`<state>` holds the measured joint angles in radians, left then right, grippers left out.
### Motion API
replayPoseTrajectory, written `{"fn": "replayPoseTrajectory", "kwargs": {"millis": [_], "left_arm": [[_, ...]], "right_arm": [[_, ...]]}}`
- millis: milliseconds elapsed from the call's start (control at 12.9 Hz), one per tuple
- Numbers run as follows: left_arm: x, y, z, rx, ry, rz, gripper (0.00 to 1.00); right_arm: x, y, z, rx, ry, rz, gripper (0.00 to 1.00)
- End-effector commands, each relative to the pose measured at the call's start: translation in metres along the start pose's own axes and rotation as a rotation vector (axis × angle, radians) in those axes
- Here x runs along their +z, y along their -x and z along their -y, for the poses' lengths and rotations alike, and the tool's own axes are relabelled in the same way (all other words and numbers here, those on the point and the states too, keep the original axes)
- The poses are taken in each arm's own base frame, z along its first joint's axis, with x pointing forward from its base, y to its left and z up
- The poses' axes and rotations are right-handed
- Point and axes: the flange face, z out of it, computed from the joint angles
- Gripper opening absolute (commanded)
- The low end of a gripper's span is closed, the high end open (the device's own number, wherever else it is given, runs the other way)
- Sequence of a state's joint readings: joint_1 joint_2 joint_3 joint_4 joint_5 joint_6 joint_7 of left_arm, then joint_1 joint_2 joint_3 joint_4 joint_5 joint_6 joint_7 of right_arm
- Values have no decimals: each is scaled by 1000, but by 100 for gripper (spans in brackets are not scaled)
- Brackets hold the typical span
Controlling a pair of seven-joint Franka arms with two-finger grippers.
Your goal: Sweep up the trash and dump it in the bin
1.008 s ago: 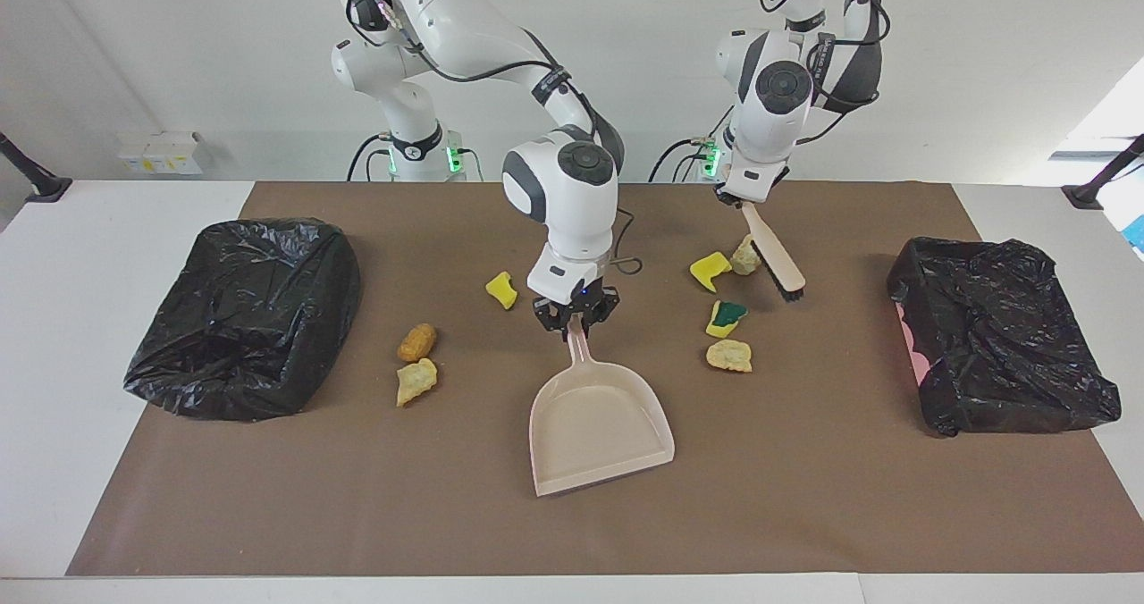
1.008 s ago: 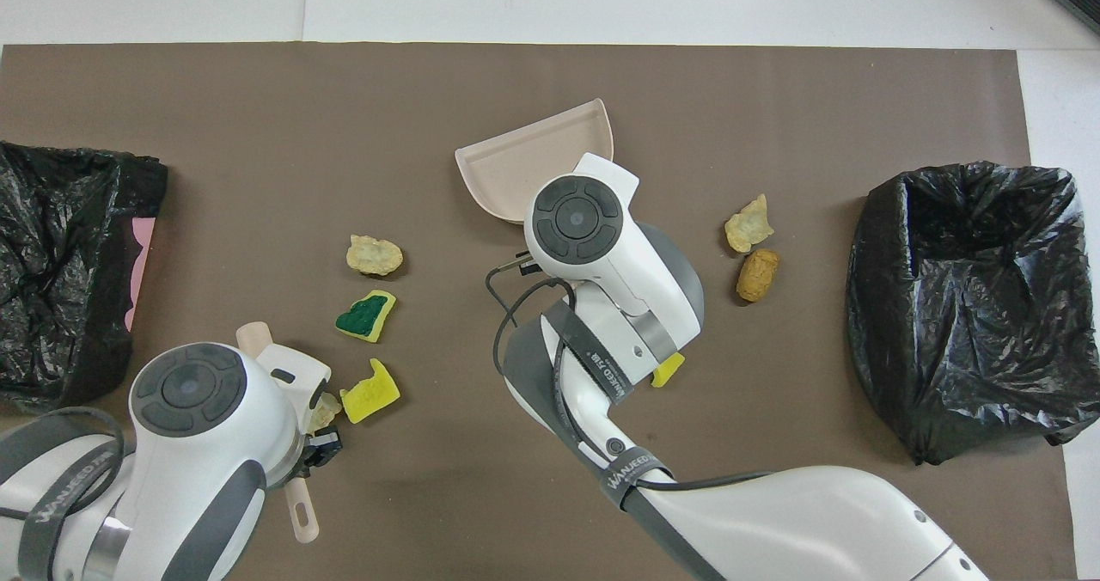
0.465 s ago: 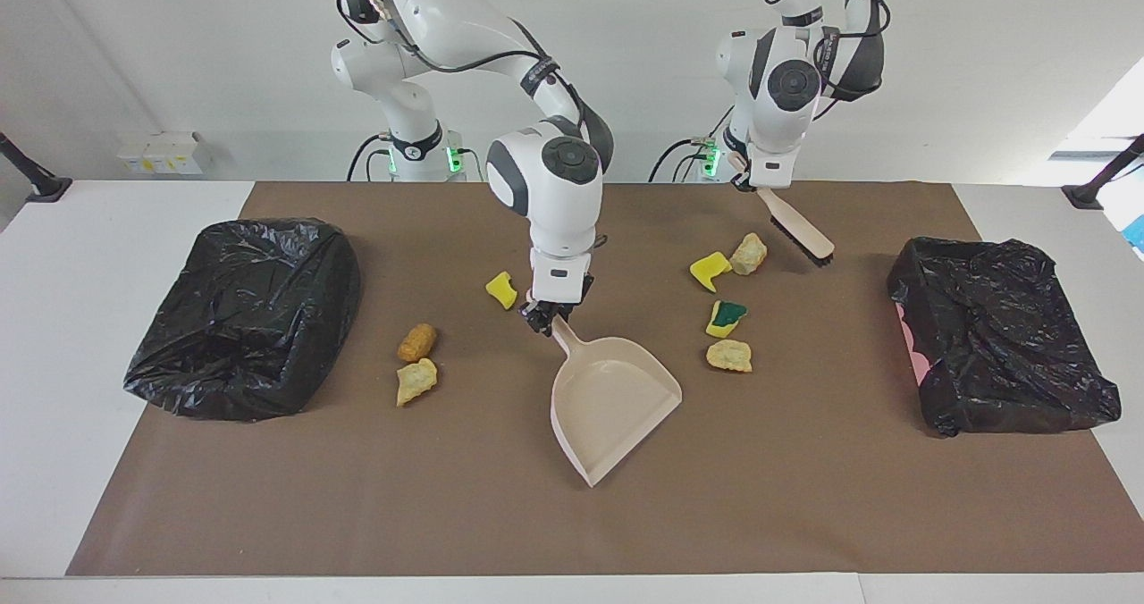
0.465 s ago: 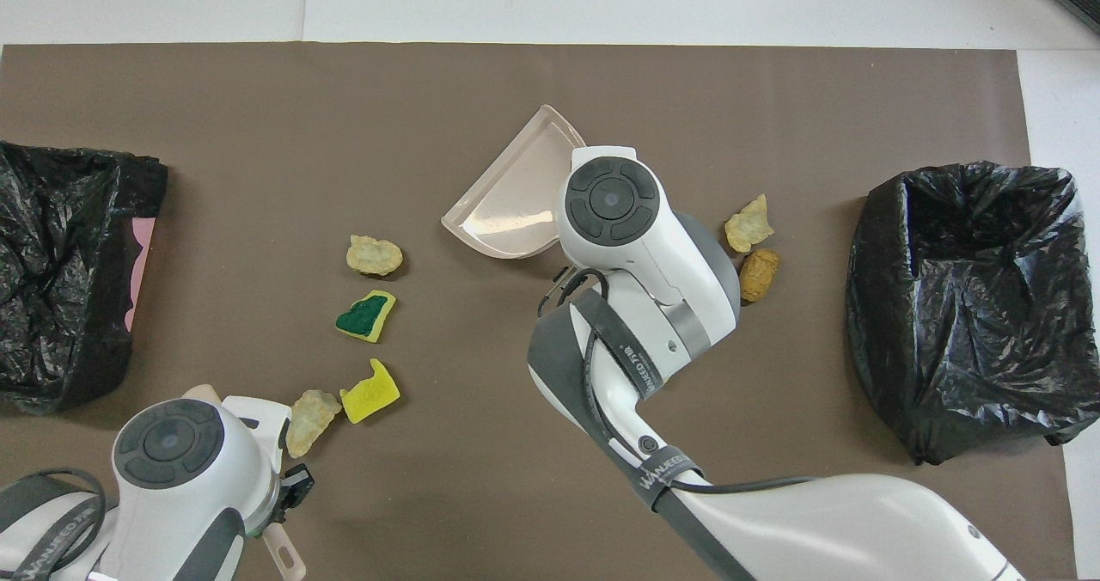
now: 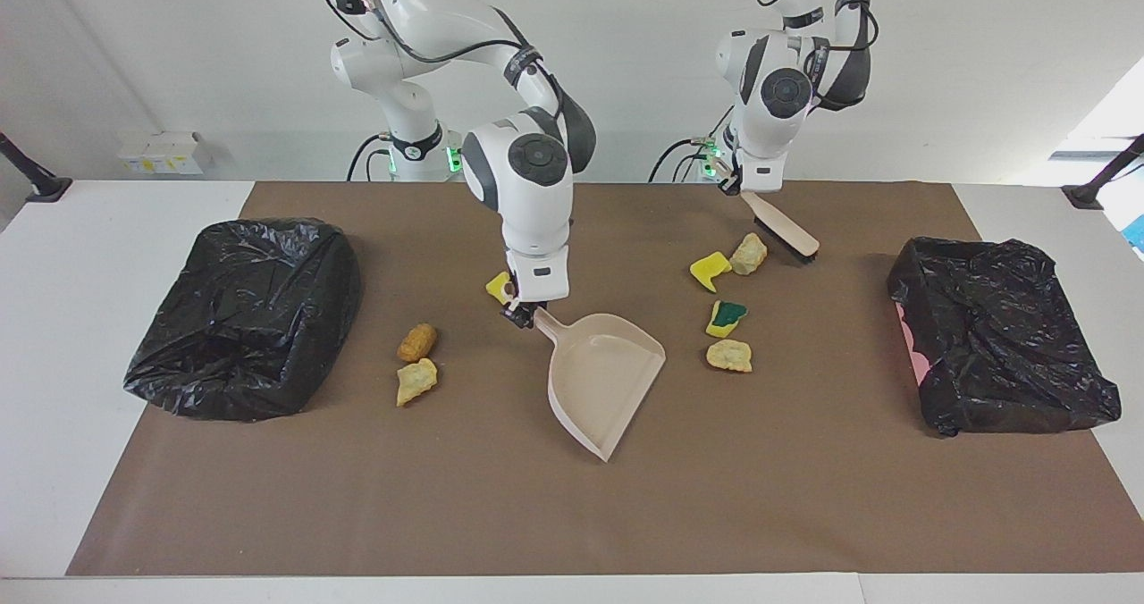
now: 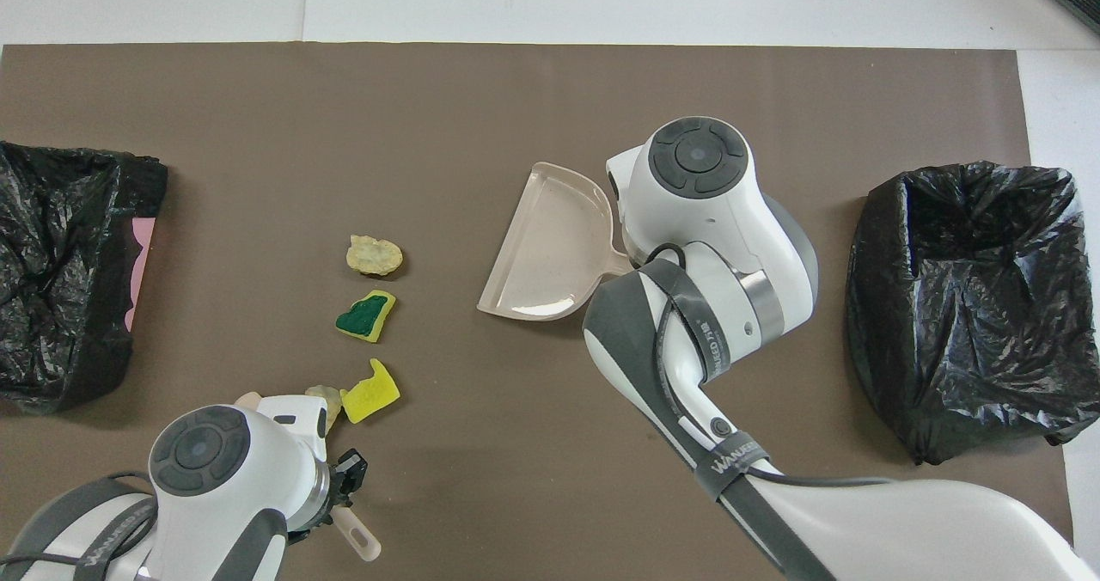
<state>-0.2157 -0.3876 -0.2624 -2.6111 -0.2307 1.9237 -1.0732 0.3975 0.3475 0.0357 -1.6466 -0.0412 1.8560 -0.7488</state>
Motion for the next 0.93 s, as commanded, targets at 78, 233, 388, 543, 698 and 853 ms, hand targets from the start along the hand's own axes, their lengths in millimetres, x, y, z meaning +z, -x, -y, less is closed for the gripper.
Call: {"fn": "replayPoseTrajectory", "kwargs": {"millis": [78, 233, 388, 543, 698, 853], "left_arm": [[-4, -1, -59, -73, 65, 52, 0], [-24, -11, -87, -95, 115, 81, 0], [-34, -21, -103, -94, 171, 69, 0], [-36, -27, -110, -45, 221, 42, 0], [-23, -28, -119, 67, 211, 39, 0], [-26, -12, -132, 206, 234, 9, 0]], "right_arm": [[25, 25, 27, -177, -13, -16, 0], [38, 29, 40, -207, 26, -45, 0], [42, 26, 44, -216, 36, -49, 0], [48, 16, 50, -242, 47, -43, 0], [54, 15, 49, -251, 51, -34, 0], [55, 14, 49, -270, 58, -36, 0]]}}
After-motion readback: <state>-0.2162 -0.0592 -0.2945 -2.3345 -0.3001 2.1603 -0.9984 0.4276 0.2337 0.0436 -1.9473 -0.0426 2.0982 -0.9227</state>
